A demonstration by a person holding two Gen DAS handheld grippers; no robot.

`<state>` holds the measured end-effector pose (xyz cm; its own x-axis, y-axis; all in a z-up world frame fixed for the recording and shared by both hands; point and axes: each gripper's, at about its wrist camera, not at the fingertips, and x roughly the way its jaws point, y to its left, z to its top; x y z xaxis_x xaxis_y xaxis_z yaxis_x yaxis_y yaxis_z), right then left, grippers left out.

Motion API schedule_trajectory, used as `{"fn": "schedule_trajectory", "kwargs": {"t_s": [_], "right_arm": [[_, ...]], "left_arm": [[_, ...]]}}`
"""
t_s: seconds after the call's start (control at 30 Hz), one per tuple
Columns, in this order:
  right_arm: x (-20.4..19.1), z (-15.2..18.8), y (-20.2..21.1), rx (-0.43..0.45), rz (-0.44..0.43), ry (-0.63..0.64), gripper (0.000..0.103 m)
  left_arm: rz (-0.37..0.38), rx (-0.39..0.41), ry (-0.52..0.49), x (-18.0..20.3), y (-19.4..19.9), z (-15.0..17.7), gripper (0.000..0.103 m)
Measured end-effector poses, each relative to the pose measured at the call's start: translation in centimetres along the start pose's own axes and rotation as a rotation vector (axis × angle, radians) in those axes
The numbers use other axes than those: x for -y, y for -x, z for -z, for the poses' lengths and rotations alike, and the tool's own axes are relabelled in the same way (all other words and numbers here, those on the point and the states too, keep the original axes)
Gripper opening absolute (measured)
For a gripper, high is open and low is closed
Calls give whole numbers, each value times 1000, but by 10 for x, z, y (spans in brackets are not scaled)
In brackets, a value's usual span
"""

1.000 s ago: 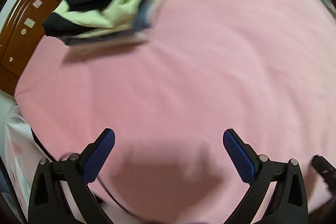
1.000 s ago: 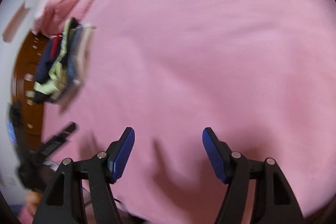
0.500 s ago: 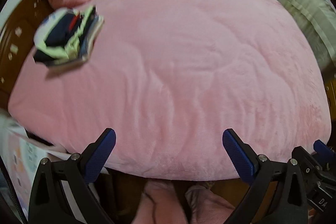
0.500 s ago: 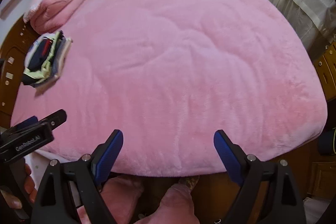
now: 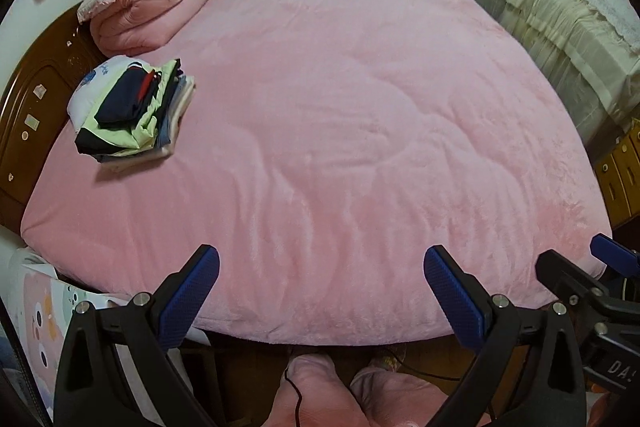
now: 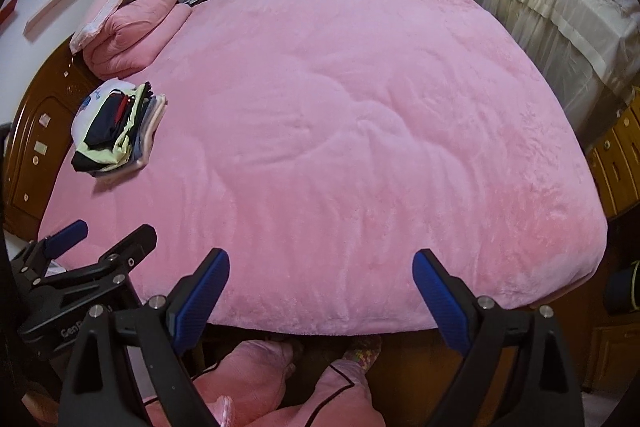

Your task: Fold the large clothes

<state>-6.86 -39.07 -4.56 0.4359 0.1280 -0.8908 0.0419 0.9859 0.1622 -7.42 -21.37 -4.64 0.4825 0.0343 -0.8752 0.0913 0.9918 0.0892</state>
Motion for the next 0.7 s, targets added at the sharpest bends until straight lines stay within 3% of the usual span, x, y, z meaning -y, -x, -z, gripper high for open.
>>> {"fn": "schedule_trajectory", "kwargs": {"t_s": [0.37, 0.7], "right_arm": [[-11, 11, 7, 28, 3, 39, 99], [-9, 10, 12, 45, 4, 40, 102]], "left_arm": [[21, 21, 41, -4, 13, 13, 102], [61, -17, 44, -3, 7, 17, 102]]}}
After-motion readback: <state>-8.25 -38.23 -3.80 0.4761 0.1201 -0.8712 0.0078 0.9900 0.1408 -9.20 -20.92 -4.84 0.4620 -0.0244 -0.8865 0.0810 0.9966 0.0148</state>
